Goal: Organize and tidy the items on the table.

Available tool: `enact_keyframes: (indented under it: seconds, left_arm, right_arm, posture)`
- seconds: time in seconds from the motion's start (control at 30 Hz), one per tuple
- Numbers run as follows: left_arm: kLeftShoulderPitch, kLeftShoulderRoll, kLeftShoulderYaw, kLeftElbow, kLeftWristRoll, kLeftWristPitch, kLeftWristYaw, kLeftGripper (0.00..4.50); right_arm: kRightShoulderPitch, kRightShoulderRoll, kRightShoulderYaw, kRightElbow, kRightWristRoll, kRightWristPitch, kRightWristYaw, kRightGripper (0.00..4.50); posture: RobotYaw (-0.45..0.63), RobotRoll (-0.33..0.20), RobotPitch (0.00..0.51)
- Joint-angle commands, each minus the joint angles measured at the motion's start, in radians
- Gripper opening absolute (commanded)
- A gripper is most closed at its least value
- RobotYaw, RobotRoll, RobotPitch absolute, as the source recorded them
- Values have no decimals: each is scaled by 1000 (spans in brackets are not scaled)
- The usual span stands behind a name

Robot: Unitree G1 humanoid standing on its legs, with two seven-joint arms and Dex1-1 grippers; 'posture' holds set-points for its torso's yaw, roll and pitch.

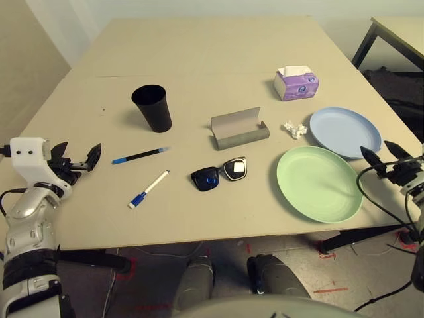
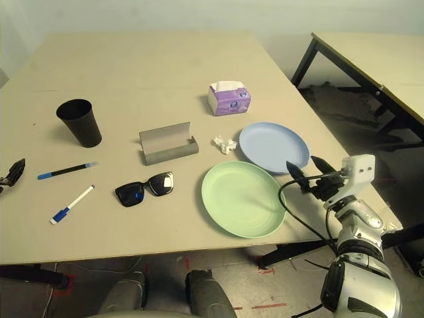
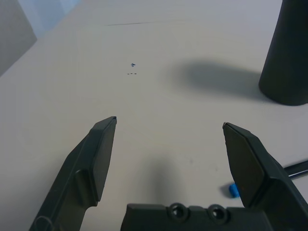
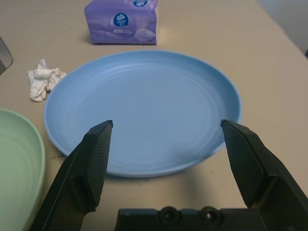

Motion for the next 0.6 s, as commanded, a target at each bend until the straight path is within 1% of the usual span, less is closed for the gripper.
enact_keyframes:
  seconds: [0.03,0.13,0.23,0.3,0.43,0.6]
  left_arm:
    - [-26,-18,-2,19,-11,-22,-19,4478]
    - [-47,-32,-12,14,-61,-41,-136,4478]
    - [-49,-32,-26,-52,-155,-22,-325,4478]
    - [-43,-15,-59,-92,-187,4,-447,4478]
    - [-41,62,-171,-128,-170,33,-682,4478]
    - [-81,100,-262,-132,-172,25,-890,4478]
  right_arm:
    - [15,-17,-3,-26,12,9,27,4500]
    - [24,-22,-13,-64,29,27,32,4500]
    - [43,-32,-25,-73,44,51,31,4500]
    - [52,-38,-22,-91,49,73,25,4500]
    - [51,-43,-18,-115,51,96,3,4500]
    - [45,-40,-12,-123,43,96,-33,4500]
  posture:
    - [12,0,92]
    - [-7,0,74]
    - [-12,0,61]
    - [-14,0,55]
    - [-18,0,58]
    - [-13,0,58]
